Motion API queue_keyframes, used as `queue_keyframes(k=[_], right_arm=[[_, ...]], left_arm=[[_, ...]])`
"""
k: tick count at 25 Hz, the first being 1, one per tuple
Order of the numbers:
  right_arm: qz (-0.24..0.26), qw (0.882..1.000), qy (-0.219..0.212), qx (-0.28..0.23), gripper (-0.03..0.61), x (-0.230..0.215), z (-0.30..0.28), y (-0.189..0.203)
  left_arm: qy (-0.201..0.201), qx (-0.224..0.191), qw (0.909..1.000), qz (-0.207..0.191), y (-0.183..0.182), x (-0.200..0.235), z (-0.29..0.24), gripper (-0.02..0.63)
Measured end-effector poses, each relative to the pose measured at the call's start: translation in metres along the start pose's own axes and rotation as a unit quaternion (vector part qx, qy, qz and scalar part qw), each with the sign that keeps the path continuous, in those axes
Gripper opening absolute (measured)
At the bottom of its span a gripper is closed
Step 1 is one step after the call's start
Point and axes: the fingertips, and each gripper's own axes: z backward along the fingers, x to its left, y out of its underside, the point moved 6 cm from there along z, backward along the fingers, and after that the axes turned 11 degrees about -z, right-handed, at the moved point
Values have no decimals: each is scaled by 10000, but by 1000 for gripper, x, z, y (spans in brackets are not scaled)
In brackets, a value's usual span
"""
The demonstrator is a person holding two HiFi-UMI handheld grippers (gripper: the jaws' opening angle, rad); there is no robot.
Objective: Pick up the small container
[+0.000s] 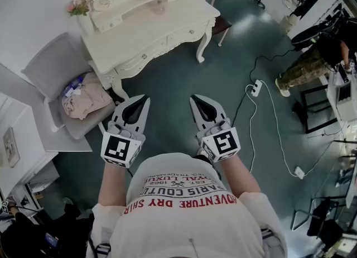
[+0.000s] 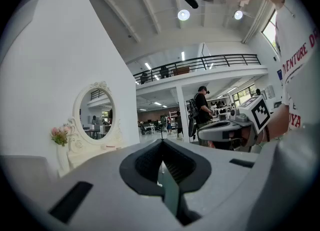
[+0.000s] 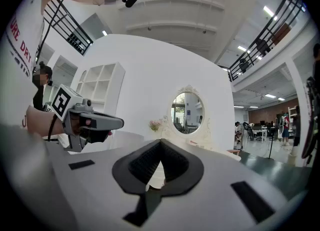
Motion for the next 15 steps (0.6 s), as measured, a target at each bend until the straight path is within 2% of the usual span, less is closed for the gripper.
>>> queue_keyframes(k=[5,9,15], right_arm=[[14,10000,-29,19,-2,4,-3,4],[-8,9998,177,20,-2,4,-6,5],[-77,9998,194,72,-2,3,-14,5]], left_arm=[[22,-80,10000,1,1,7,3,8],[-20,-100,9999,64,4,15,6,8],[-84,-129,9998,151,7,26,1,8]])
